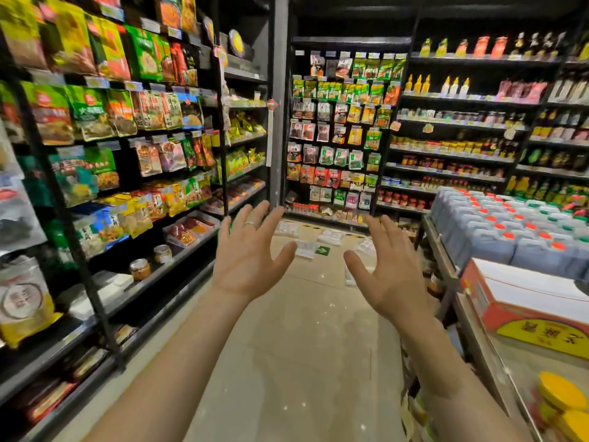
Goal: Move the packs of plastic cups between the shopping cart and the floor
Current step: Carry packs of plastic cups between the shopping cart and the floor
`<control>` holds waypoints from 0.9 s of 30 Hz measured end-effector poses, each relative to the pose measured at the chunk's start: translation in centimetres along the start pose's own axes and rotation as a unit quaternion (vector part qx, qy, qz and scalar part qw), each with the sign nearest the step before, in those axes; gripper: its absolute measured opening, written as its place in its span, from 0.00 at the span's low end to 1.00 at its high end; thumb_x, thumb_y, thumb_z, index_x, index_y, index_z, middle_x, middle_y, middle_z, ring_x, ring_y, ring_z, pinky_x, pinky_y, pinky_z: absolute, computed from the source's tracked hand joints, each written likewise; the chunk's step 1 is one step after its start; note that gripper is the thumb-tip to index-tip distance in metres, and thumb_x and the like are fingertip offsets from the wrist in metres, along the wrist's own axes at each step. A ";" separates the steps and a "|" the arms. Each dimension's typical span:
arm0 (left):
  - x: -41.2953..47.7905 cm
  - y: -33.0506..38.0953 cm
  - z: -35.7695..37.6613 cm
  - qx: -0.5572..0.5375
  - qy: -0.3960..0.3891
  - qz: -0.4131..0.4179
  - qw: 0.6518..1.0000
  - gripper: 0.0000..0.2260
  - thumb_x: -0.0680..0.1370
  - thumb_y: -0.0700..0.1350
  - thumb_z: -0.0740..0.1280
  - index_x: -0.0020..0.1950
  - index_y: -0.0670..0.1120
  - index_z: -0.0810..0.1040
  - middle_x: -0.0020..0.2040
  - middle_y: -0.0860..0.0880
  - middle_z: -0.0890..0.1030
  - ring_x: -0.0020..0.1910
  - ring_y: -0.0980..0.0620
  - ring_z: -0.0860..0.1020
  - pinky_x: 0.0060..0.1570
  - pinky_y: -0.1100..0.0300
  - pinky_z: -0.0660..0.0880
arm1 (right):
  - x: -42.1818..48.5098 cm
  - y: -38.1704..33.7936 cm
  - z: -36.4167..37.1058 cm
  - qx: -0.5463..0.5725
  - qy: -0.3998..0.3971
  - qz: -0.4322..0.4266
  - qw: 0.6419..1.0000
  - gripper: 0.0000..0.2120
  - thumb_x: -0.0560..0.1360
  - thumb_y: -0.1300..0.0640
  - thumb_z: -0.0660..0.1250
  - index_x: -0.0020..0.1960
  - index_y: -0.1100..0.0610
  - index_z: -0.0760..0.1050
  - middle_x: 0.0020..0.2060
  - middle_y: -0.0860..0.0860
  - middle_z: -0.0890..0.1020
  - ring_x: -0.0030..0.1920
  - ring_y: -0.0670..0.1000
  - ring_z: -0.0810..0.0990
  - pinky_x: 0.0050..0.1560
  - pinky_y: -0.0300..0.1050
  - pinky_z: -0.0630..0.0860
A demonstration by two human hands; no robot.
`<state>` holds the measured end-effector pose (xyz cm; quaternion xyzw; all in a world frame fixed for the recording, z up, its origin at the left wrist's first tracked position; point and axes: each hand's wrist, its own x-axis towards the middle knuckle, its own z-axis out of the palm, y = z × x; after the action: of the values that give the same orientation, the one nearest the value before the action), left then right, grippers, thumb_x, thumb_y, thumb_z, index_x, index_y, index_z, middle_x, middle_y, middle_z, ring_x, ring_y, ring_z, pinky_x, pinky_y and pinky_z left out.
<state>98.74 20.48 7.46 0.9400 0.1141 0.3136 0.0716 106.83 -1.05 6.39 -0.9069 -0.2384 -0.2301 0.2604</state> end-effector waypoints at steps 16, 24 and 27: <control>22.0 -9.8 16.3 0.084 -0.016 -0.057 0.995 0.31 0.77 0.64 0.53 0.77 0.54 0.63 0.78 0.50 0.63 0.77 0.46 0.59 0.74 0.43 0.54 | 27.0 5.4 20.1 0.056 -0.023 -0.051 0.997 0.32 0.78 0.39 0.60 0.78 0.45 0.55 0.78 0.50 0.56 0.77 0.56 0.53 0.74 0.57 0.54; 33.1 -12.1 23.8 0.091 -0.011 -0.074 0.993 0.31 0.76 0.64 0.52 0.77 0.54 0.64 0.77 0.49 0.64 0.77 0.45 0.59 0.74 0.43 0.54 | 39.5 8.3 26.5 0.065 -0.039 -0.067 0.995 0.32 0.78 0.39 0.60 0.78 0.44 0.54 0.78 0.49 0.56 0.77 0.56 0.53 0.74 0.57 0.54; 36.2 -12.9 26.2 0.095 -0.013 -0.079 0.992 0.33 0.75 0.66 0.48 0.77 0.54 0.63 0.78 0.50 0.63 0.77 0.46 0.58 0.74 0.43 0.54 | 42.7 9.1 28.6 0.070 -0.044 -0.070 0.994 0.32 0.78 0.38 0.59 0.78 0.43 0.54 0.79 0.48 0.55 0.78 0.55 0.52 0.74 0.57 0.53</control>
<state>140.63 40.63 4.78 0.9345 0.2163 0.2825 0.0080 153.58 22.08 4.55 -0.8766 -0.3284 -0.1901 0.2961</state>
